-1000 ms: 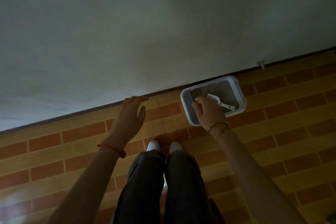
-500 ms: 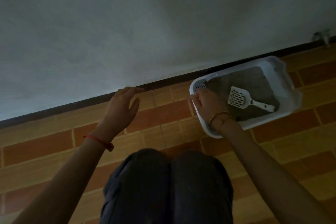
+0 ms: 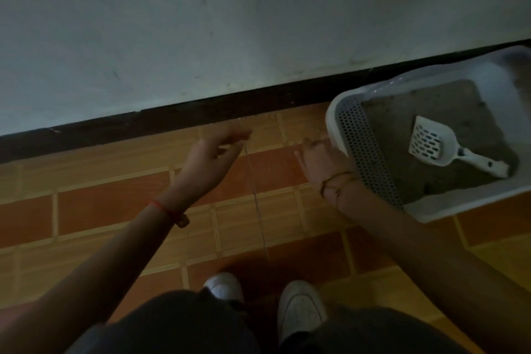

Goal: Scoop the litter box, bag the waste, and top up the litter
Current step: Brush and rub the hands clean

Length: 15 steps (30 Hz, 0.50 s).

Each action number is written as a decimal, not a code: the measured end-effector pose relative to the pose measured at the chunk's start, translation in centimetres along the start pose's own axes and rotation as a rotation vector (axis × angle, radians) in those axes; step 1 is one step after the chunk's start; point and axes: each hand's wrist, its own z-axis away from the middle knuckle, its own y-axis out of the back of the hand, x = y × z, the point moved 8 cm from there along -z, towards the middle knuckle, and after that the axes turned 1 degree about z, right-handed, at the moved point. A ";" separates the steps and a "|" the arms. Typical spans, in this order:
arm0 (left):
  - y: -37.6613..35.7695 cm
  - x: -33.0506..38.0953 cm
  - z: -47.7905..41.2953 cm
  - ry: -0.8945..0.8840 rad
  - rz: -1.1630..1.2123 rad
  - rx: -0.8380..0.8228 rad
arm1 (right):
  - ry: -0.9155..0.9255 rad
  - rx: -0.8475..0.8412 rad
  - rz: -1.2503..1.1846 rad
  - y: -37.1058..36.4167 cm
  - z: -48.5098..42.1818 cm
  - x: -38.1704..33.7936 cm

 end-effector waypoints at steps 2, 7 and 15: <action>-1.4 -1.6 -0.1 0.112 0.220 -0.016 | -0.035 -0.148 0.070 -4.1 -0.3 0.4; -4.1 -4.1 0.2 0.251 0.431 0.031 | -0.153 -0.185 0.161 -8.8 -0.3 1.2; -7.5 -6.2 1.3 0.538 1.082 0.091 | -0.142 -0.135 0.328 -8.6 0.7 0.7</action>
